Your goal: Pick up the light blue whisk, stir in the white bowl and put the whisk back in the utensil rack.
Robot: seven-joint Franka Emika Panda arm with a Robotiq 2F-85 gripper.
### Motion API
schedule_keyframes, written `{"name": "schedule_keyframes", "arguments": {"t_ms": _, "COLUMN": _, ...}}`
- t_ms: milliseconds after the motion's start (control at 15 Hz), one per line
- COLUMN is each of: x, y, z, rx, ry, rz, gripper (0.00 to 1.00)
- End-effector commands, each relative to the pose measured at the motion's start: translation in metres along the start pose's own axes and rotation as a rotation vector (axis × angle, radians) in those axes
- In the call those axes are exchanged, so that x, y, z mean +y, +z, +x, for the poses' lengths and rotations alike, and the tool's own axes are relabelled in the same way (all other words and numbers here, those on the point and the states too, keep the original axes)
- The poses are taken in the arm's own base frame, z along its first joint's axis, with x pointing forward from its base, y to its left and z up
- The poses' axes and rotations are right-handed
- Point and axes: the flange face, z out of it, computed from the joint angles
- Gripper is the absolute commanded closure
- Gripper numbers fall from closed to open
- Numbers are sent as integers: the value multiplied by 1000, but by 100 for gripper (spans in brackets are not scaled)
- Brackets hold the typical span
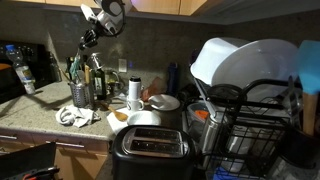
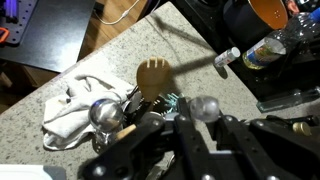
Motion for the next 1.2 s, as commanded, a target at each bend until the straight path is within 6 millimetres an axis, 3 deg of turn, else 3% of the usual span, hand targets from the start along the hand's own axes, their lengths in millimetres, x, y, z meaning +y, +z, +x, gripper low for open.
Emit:
{"name": "schedule_keyframes", "arguments": {"t_ms": 0, "x": -10, "y": 8, "z": -2, "rx": -1, "ry": 9, "rz": -36, "gripper": 89}}
{"name": "schedule_keyframes", "arguments": {"t_ms": 533, "x": -3, "y": 16, "z": 2, "rx": -12, "ry": 13, "rz": -135, "gripper": 89}}
{"name": "schedule_keyframes", "arguments": {"t_ms": 933, "x": -14, "y": 30, "z": 4, "rx": -39, "ry": -24, "rz": -134, "gripper": 90}}
{"name": "schedule_keyframes", "arguments": {"t_ms": 1000, "x": -15, "y": 30, "z": 5, "rx": -40, "ry": -23, "rz": -136, "gripper": 53}}
{"name": "schedule_keyframes", "arguments": {"t_ms": 1067, "x": -15, "y": 30, "z": 5, "rx": -39, "ry": -23, "rz": -136, "gripper": 52}}
{"name": "schedule_keyframes", "arguments": {"t_ms": 1133, "x": -15, "y": 31, "z": 5, "rx": -39, "ry": -23, "rz": -135, "gripper": 45}}
